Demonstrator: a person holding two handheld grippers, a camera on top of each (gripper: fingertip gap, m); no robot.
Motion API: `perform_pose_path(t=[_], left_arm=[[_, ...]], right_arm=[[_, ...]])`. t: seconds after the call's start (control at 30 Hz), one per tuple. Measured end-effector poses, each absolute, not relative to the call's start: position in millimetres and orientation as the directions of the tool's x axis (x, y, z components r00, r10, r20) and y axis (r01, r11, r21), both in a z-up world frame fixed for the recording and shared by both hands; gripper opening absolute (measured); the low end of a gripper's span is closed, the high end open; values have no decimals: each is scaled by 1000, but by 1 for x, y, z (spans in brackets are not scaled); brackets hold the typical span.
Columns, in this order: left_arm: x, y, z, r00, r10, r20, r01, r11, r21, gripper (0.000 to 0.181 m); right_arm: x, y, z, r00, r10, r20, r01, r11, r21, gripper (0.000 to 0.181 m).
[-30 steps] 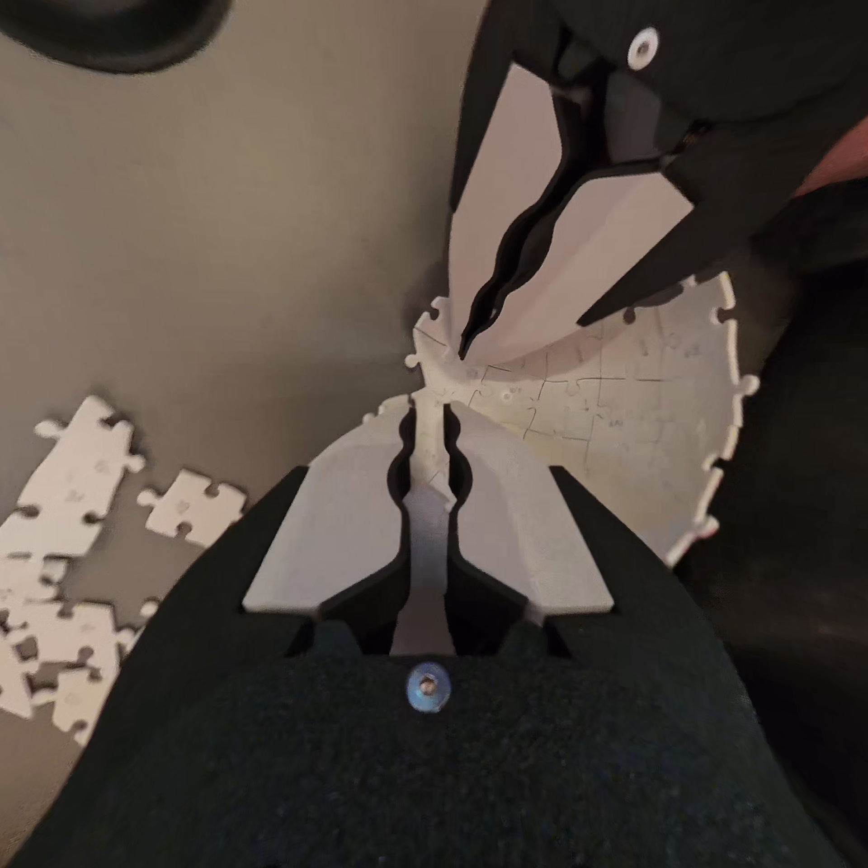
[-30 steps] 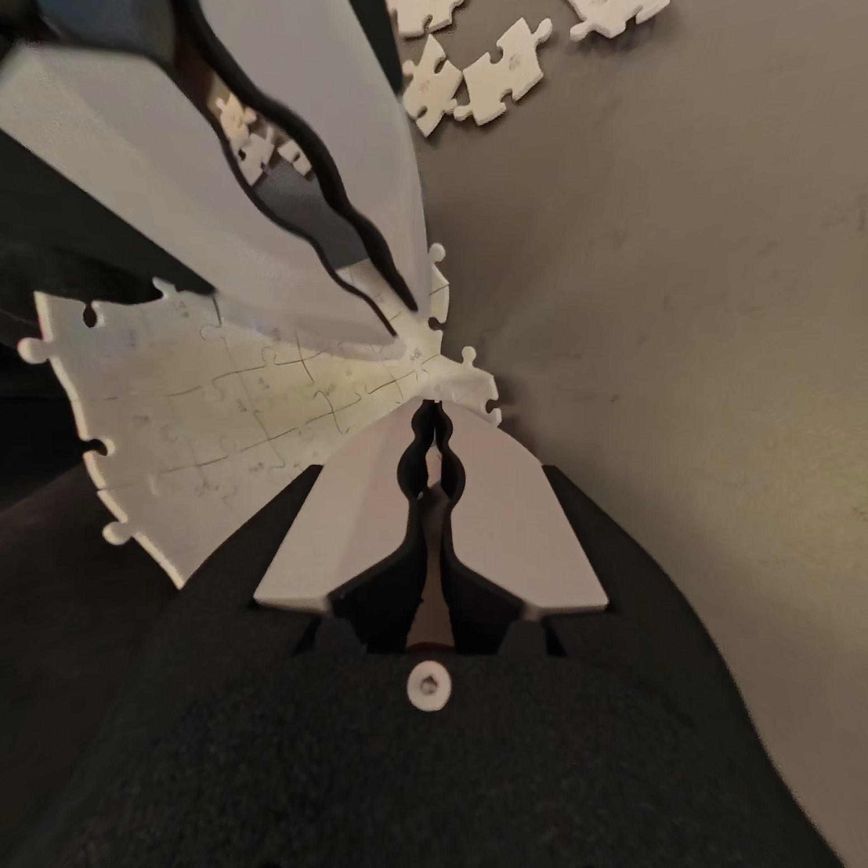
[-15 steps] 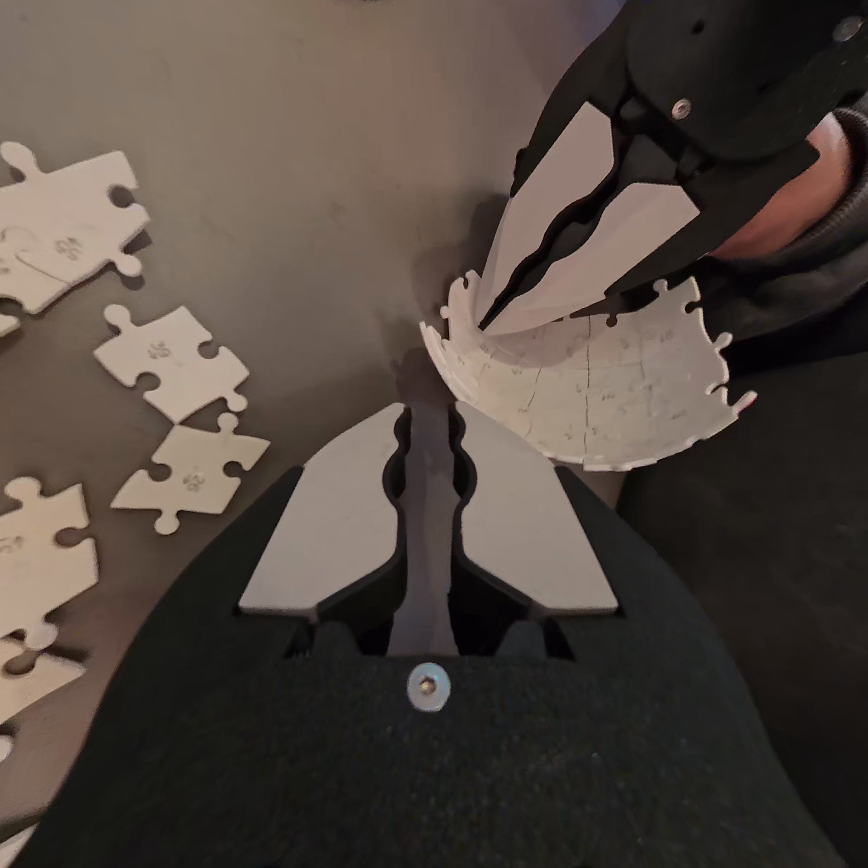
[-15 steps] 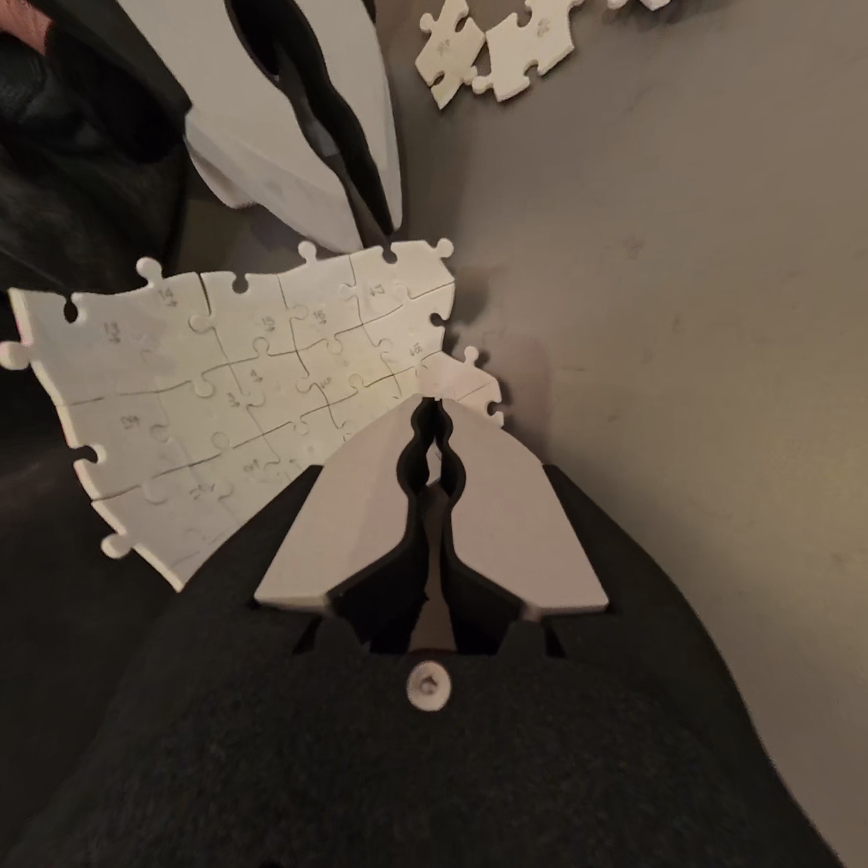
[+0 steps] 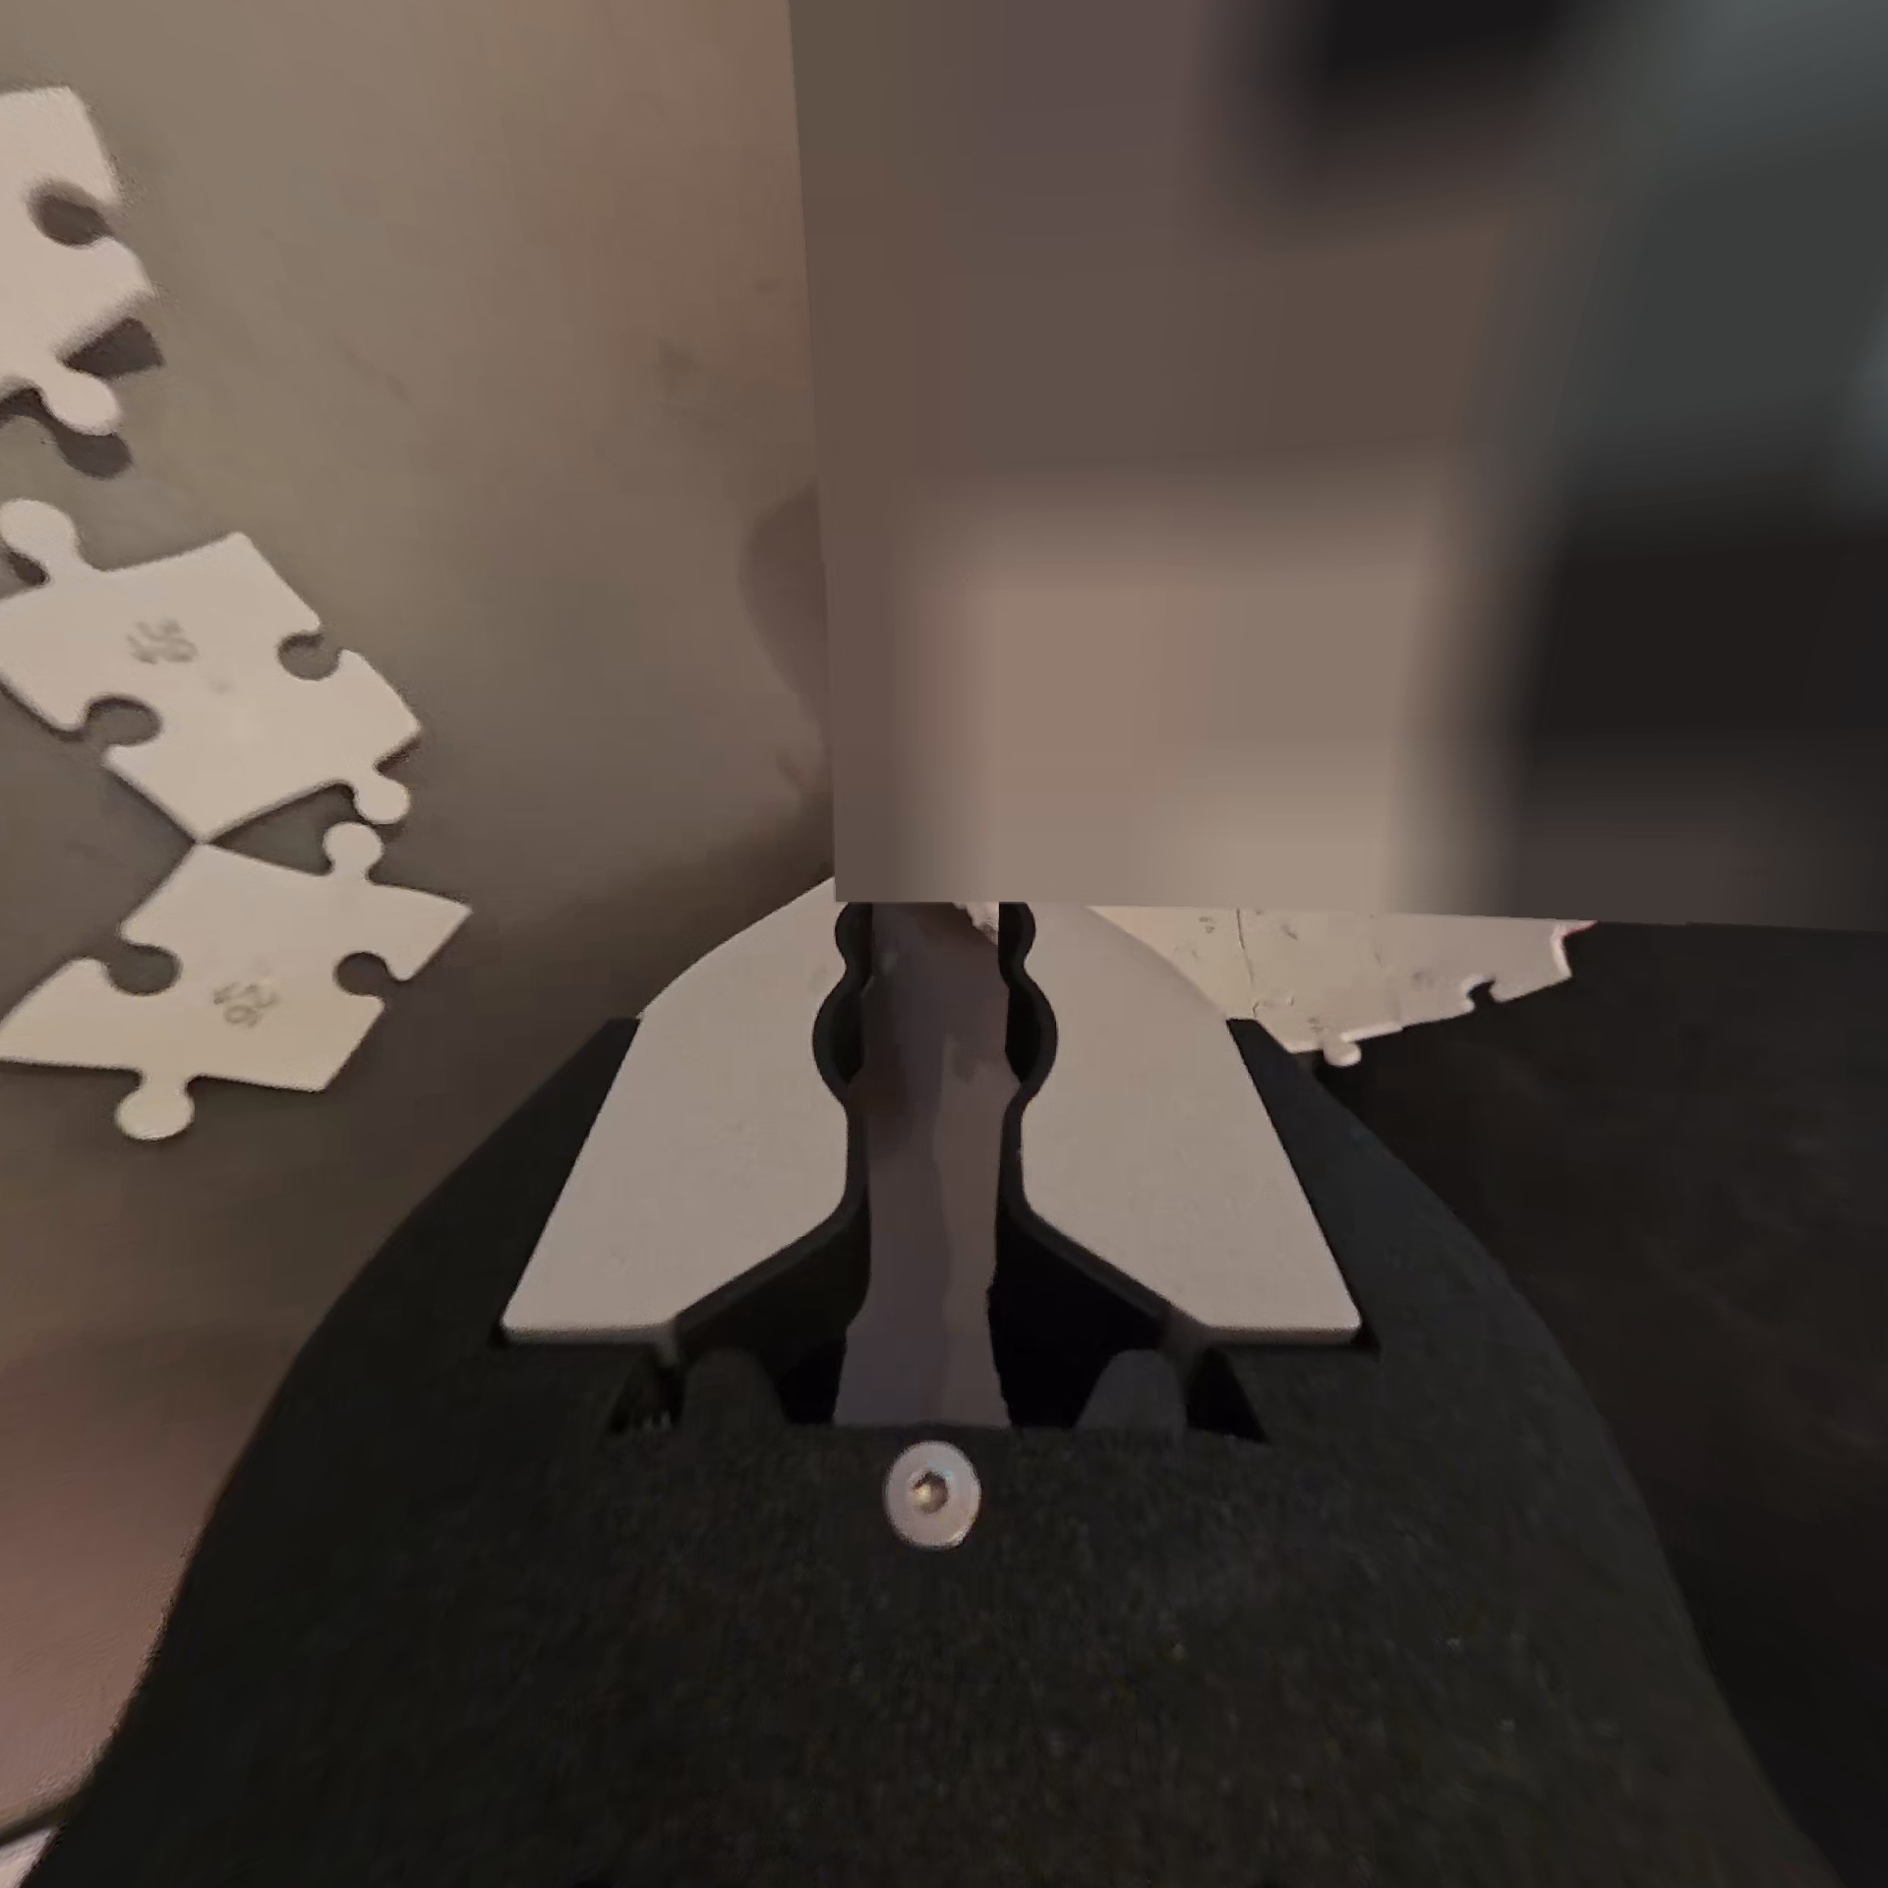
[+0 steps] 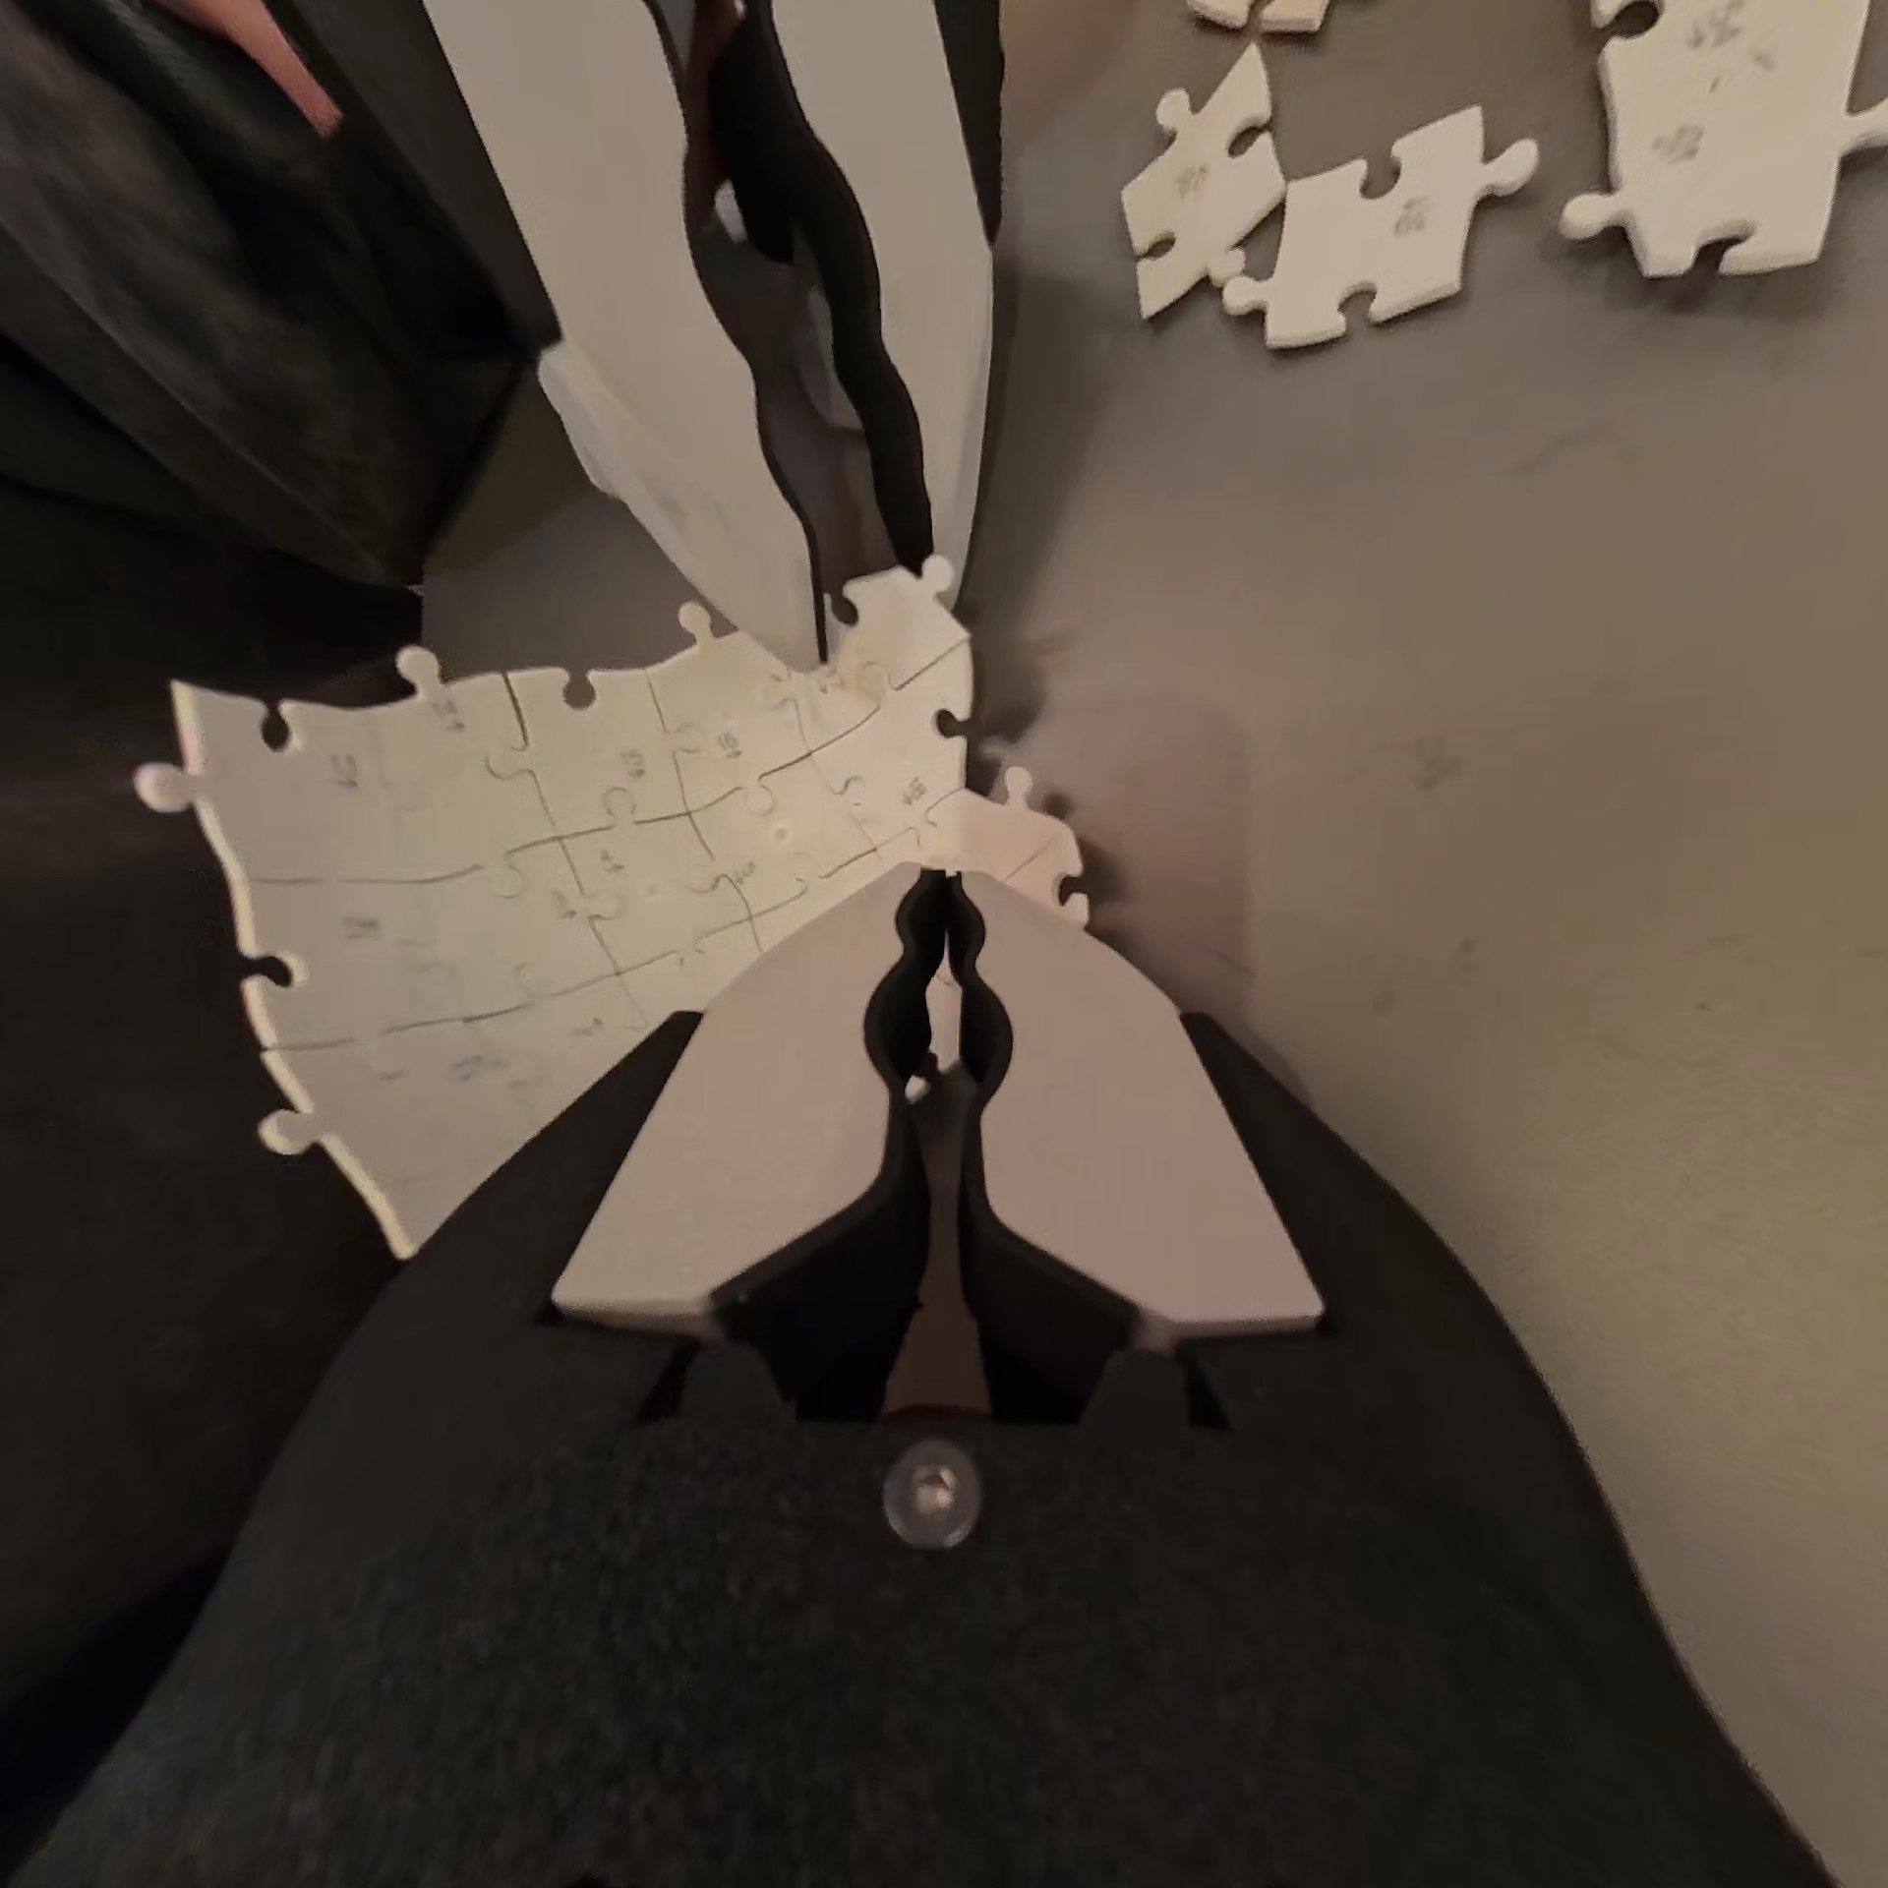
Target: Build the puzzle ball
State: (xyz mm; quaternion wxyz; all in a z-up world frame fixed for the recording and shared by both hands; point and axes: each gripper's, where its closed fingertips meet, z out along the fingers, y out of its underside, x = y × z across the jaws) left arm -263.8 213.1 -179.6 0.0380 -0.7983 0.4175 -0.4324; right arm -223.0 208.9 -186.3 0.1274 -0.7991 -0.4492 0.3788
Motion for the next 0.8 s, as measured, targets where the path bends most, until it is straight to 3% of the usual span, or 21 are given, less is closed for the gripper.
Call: perform_pose_path(t=[0.23,0.37,0.53,0.63,0.8], left_arm=[[-260,209,-181,281,-693,664,-627,-656,-420,16],[-261,211,-176,287,-701,652,-611,-659,-439,7],[-266,213,-175,322,-710,626,-587,-668,-457,3],[-271,211,-175,345,-703,622,-569,-684,-457,3],[-281,202,-175,377,-674,635,-519,-722,-457,5]], right_arm=[[-227,208,-170,265,801,-536,553,-582,-597,0],[-217,211,-130,240,788,-568,365,-615,-699,0],[-198,199,-101,345,779,-524,202,-607,-769,2],[-203,176,-98,390,781,-487,183,-584,-790,12],[-215,144,-103,449,792,-414,198,-540,-818,13]])
